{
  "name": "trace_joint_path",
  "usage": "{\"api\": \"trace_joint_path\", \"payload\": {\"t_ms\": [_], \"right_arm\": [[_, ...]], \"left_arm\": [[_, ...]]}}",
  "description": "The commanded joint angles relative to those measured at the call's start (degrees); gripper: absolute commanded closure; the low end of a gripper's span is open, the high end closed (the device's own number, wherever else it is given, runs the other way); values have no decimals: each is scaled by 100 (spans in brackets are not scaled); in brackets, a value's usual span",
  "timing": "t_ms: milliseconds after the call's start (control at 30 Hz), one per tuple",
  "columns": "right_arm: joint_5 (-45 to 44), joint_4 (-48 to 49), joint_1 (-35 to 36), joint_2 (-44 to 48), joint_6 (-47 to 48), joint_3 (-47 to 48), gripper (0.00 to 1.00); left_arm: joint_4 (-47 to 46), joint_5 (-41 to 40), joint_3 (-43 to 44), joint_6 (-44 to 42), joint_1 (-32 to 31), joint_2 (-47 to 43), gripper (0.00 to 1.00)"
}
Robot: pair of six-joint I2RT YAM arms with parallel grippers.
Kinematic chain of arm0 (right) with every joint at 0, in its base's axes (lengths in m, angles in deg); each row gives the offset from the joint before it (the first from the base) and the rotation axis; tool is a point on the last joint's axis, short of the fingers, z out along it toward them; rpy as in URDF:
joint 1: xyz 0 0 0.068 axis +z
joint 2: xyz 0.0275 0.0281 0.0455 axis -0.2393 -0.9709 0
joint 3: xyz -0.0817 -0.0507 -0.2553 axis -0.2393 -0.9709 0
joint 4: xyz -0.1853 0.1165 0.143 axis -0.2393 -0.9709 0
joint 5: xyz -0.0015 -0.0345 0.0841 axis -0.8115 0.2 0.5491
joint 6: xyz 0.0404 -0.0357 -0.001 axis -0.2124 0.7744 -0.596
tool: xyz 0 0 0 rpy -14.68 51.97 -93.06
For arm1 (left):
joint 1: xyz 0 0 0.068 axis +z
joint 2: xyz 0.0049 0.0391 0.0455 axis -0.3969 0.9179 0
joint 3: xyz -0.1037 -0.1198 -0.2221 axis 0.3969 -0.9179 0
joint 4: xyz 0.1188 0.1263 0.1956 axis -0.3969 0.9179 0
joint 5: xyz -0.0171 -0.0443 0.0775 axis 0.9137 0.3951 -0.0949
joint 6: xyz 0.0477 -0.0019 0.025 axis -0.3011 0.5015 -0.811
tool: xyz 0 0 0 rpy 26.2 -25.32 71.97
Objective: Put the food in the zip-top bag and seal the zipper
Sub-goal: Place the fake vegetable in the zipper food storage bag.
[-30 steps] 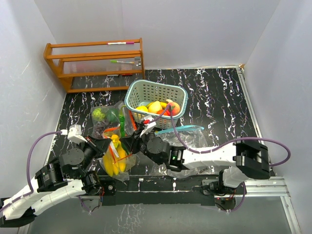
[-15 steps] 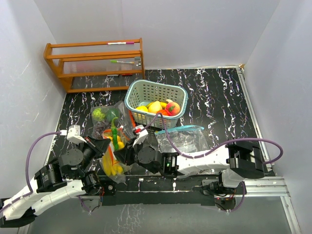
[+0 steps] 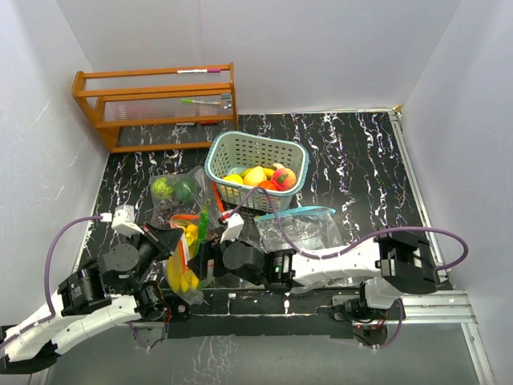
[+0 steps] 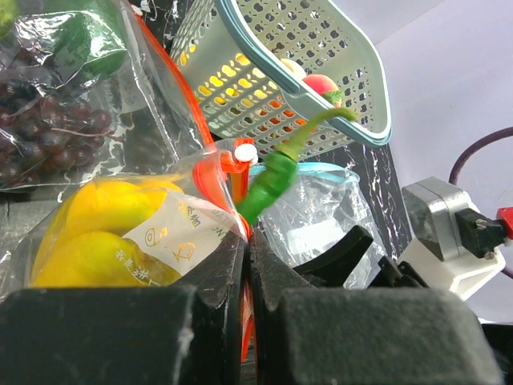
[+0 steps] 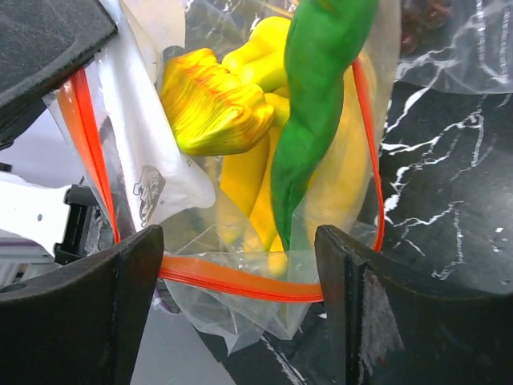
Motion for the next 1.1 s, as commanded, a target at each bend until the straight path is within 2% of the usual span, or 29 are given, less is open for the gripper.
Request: {"api": "trace_joint_path", "payload": {"t_ms": [0, 167, 233, 400, 567, 767, 1067], "right_arm": [[-581, -227, 27, 579, 310, 214, 20], [-1474, -703, -5, 991, 838, 449, 17], [-1467, -902, -210, 1108, 962, 564, 17], [58, -1147, -1515, 970, 1129, 883, 20], [1209, -1200, -2163, 359, 1549, 1516, 20], [2160, -800, -2311, 36, 1717, 1665, 25], [2639, -633, -2328, -244, 1776, 1723, 25]], "left_arm": [[-177, -90, -49, -47, -8, 78, 100], [-175, -108, -41, -58, -8, 55, 100], [-175, -103, -33, -67, -8, 64, 100], [-223, -79, -52, -75, -8, 68, 100], [-265, -65, -69, -93, -8, 81, 100], [-265, -43, -66, -96, -7, 90, 100], [-147, -93, -71, -41, -8, 6, 100]]}}
